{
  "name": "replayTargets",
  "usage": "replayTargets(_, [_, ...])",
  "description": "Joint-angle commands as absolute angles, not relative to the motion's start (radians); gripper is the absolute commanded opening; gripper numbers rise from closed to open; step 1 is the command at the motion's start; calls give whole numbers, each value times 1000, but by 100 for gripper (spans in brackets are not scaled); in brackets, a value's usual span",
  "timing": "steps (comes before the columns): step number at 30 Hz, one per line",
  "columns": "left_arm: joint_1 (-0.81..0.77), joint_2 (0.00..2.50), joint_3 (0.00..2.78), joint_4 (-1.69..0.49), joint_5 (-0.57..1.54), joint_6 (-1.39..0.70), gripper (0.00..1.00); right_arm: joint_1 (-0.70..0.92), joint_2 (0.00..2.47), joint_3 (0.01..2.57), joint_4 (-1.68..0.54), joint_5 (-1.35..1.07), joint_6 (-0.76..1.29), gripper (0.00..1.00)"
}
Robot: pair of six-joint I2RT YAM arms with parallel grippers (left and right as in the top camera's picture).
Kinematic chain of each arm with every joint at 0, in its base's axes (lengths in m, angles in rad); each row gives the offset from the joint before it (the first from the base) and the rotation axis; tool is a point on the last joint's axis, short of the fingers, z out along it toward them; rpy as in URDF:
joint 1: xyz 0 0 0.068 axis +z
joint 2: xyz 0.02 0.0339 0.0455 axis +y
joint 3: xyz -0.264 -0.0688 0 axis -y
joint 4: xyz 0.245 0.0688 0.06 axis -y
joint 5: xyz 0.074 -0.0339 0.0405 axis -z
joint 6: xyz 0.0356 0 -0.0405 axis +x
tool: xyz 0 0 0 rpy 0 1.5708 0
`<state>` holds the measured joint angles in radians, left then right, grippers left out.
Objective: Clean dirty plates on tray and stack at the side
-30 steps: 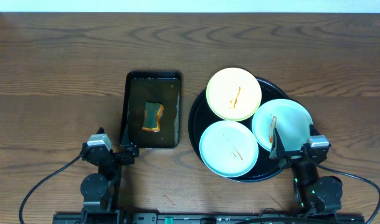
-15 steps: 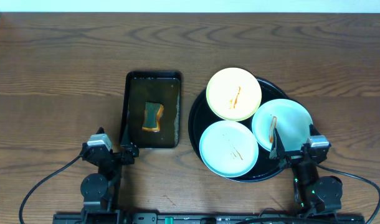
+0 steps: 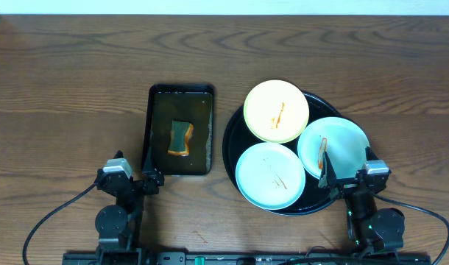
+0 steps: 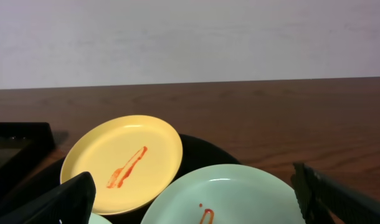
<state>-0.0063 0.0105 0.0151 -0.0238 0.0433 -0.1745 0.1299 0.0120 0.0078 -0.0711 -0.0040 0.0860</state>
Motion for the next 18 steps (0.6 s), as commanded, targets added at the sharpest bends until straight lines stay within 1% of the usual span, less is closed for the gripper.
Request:
replayTargets(1, [0, 4, 4, -70, 35, -154, 79, 121, 10, 6, -75, -1, 73, 99])
replayTargets(9, [-1, 4, 4, -70, 36, -155, 79, 121, 10, 6, -75, -12, 73, 99])
replayTargets(11, [-1, 5, 4, -67, 39, -196, 79, 121, 10, 6, -75, -12, 73, 99])
replayTargets(15, [-1, 14, 13, -82, 39, -238, 79, 121, 17, 6, -75, -13, 173, 99])
replayTargets(18, [-1, 44, 53, -137, 39, -239, 79, 121, 35, 10, -76, -40, 222, 99])
